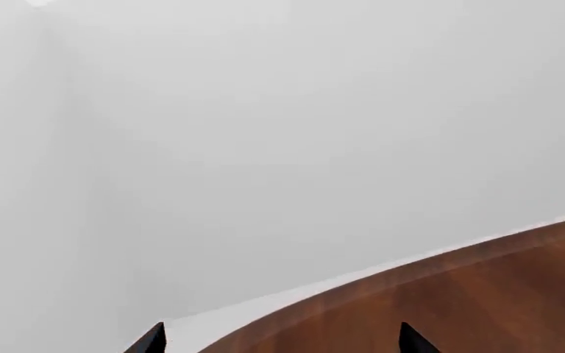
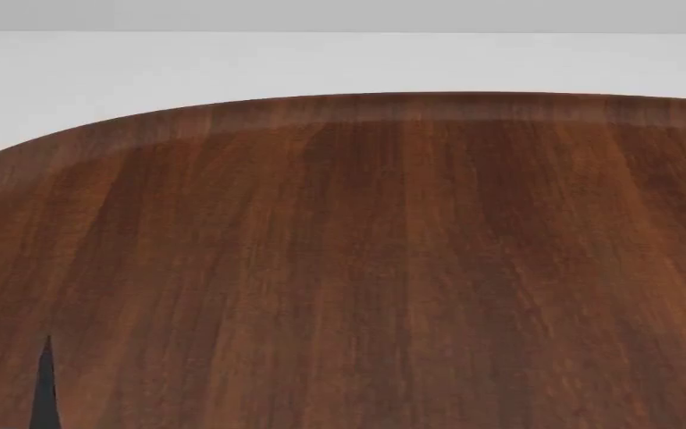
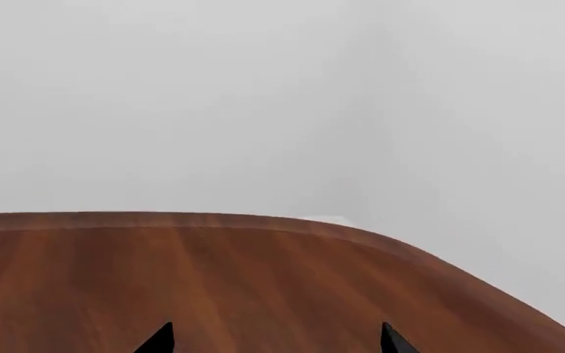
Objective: Put the white mug on the plate.
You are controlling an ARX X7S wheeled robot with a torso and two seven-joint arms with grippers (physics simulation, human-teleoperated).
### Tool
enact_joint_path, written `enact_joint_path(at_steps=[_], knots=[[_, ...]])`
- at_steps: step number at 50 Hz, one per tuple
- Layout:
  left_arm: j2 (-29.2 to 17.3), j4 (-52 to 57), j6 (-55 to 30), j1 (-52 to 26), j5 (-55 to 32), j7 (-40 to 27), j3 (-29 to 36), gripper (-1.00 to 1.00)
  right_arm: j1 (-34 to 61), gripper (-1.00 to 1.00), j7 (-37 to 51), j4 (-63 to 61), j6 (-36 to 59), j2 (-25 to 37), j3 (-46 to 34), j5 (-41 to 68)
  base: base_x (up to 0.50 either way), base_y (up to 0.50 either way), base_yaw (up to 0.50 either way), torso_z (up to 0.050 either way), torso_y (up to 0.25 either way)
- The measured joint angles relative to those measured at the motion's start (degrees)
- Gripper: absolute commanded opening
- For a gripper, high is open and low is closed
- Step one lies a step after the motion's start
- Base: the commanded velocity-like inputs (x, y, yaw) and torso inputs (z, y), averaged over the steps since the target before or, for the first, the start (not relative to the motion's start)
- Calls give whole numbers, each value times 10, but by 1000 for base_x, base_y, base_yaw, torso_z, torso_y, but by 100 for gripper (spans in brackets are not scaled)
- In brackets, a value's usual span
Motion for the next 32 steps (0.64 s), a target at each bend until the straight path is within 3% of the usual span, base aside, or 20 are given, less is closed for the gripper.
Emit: enact_joint_path(at_steps=[6, 15, 32], knots=[[-77, 18, 20, -76, -76, -104, 89, 100, 0, 100, -10, -25, 15, -4, 16, 3, 0, 0, 0, 0, 0], [-175, 31, 77, -276, -180, -270, 316, 100, 8, 100, -20, -54, 42, -3, 32, 7, 0, 0, 0, 0, 0], [-218, 38, 160, -565, -295, -407, 640, 100, 46, 100, -24, -67, 100, 36, 67, 45, 0, 0, 0, 0, 0]])
